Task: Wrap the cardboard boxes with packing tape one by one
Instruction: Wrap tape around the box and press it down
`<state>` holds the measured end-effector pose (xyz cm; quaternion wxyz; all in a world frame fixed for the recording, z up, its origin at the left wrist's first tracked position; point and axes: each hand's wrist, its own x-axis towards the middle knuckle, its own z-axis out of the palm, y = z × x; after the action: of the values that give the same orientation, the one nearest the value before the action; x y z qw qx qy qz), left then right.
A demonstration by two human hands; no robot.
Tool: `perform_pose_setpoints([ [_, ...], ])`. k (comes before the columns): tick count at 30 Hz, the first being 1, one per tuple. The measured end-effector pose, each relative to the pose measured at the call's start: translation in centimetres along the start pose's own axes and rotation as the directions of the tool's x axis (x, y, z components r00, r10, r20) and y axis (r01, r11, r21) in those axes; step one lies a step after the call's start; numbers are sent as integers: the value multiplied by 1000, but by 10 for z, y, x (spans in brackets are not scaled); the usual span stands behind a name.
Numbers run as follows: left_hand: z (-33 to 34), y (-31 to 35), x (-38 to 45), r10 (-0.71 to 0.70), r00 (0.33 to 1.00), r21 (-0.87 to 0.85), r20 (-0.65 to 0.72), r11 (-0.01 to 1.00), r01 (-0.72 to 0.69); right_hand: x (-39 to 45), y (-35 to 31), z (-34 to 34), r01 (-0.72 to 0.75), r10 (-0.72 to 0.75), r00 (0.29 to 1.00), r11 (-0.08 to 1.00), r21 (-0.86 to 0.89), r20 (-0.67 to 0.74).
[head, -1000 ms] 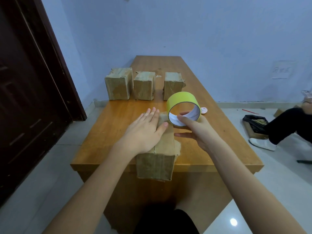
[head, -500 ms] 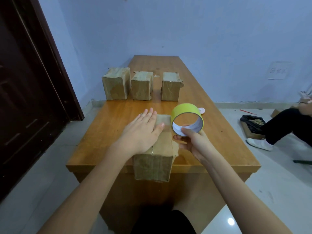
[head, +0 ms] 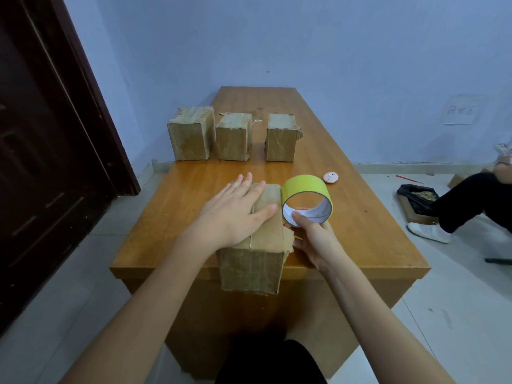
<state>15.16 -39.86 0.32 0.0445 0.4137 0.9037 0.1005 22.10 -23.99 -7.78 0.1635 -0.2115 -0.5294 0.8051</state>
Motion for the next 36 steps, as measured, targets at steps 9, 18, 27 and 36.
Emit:
perform_pose_setpoints([
  [9, -2, -3, 2, 10, 1000, -2, 24, 1000, -10, 0, -2, -2, -65, 65, 998, 997, 41, -7],
  [18, -17, 11, 8, -87, 985, 82, 146, 994, 75, -2, -1, -6, -76, 76, 997, 997, -14, -17],
  [27, 2, 28, 12, 28, 999, 28, -33, 999, -27, -5, -8, -8, -115, 116, 993, 993, -35, 26],
  [36, -9, 12, -1, -91, 995, -309, -36, 948, 76, -13, -10, 2, -107, 123, 976, 990, -95, 180],
])
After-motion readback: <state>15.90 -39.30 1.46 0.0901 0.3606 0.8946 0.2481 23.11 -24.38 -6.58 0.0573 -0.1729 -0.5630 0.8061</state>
